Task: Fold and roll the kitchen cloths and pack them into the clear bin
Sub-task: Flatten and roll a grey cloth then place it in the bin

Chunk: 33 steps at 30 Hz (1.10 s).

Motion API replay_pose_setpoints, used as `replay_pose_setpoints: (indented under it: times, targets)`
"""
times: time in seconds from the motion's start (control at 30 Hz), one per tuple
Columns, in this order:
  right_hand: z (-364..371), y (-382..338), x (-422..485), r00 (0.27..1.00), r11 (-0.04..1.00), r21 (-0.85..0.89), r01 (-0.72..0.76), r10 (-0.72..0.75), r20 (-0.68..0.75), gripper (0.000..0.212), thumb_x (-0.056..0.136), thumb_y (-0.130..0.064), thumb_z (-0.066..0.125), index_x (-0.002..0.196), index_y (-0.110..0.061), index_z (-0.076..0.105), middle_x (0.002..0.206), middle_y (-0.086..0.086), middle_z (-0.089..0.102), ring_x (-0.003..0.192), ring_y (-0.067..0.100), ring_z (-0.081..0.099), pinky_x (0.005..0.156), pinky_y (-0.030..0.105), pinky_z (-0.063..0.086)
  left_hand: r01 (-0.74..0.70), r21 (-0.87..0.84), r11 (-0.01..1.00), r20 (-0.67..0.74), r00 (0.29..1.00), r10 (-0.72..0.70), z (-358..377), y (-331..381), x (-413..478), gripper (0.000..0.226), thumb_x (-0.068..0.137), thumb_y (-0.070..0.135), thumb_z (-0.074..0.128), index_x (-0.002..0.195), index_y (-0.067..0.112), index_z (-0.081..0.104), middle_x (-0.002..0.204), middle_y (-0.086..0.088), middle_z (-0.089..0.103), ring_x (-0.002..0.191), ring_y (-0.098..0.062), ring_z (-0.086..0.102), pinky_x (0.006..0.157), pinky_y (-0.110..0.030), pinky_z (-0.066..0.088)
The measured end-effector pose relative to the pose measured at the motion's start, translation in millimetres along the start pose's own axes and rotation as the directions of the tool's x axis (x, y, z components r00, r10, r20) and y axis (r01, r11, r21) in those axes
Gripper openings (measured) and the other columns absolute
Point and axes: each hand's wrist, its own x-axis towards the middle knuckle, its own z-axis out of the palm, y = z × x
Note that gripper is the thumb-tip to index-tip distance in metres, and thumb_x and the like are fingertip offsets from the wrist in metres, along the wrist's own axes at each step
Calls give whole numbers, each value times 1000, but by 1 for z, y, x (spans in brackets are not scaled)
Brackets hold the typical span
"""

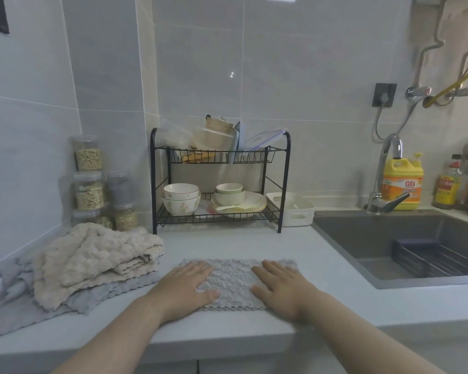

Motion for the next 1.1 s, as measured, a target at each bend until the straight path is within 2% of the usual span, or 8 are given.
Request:
replay_pose_setpoints:
  times: [0.17, 0.27, 0.33, 0.4, 0.63, 0.8, 0.97, 1.1]
  targets:
    - [-10, -1, 6, 999, 970, 241, -22, 28, -24, 62, 97, -55, 33, 150, -25, 27, 158, 0, 24, 145, 17, 20, 117, 33, 14, 27, -322, 946, -139, 987, -75, 6, -5, 0, 75, 84, 71, 41, 149, 37, 24, 155, 20, 7, 144, -1, 4, 118, -30, 5]
    - [-22, 9, 3, 884, 728, 659, -186, 417, -211, 49, 94, -45, 46, 134, -17, 52, 139, 1, 52, 126, 20, 48, 104, 30, 36, 70, -523, 849, -266, 933, -241, 5, -10, -3, 56, 89, 37, 57, 142, 30, 42, 151, 11, 36, 139, -6, 30, 114, -29, 24]
    - [-25, 23, 3, 759, 747, 481, -459, 611, -225, 46, 90, -45, 42, 118, -14, 62, 121, 6, 62, 111, 27, 54, 93, 33, 45, 105, -501, 859, -281, 919, -276, 7, -11, -2, 54, 86, 34, 58, 139, 27, 47, 146, 10, 43, 132, -8, 41, 111, -30, 33]
    - [-23, 27, 4, 762, 760, 273, -590, 636, -121, 46, 85, -49, 41, 106, -14, 63, 111, 8, 63, 104, 30, 54, 86, 32, 46, 127, -474, 872, -263, 924, -278, 6, -9, -2, 53, 85, 38, 59, 136, 27, 51, 147, 10, 43, 132, -9, 41, 111, -31, 33]
    - [-32, 35, 13, 797, 682, 552, -480, 601, -50, 19, 89, -15, 47, 107, -7, 46, 89, 6, 54, 81, 24, 53, 67, 30, 43, 81, -451, 889, -247, 946, -211, 3, -6, -6, 52, 87, 55, 55, 136, 36, 49, 152, 15, 30, 135, -7, 36, 112, -29, 28]
    - [-61, 61, 0, 767, 630, 622, -466, 637, -71, 36, 87, -14, 54, 122, -8, 45, 91, 4, 52, 83, 24, 57, 63, 29, 45, 102, -281, 954, -160, 975, -152, 1, -4, -6, 68, 79, 73, 46, 141, 45, 38, 156, 16, 22, 143, -16, 24, 117, -39, 19]
    - [-87, 31, 7, 839, 576, 773, -266, 533, -108, 24, 89, -18, 54, 112, -17, 46, 83, 11, 62, 50, 15, 48, 39, 19, 34, 76, -140, 987, -173, 980, -100, -3, 2, -4, 68, 84, 69, 45, 145, 41, 33, 153, 13, 32, 140, -13, 28, 113, -32, 20]
    - [-93, -10, 35, 903, 550, 811, -198, 424, -67, 32, 84, -4, 52, 114, -13, 46, 84, 17, 59, 58, 23, 55, 52, 30, 46, 74, -175, 982, -155, 983, -101, -2, 0, -6, 68, 83, 72, 44, 144, 42, 34, 153, 13, 31, 141, -13, 26, 114, -34, 18]
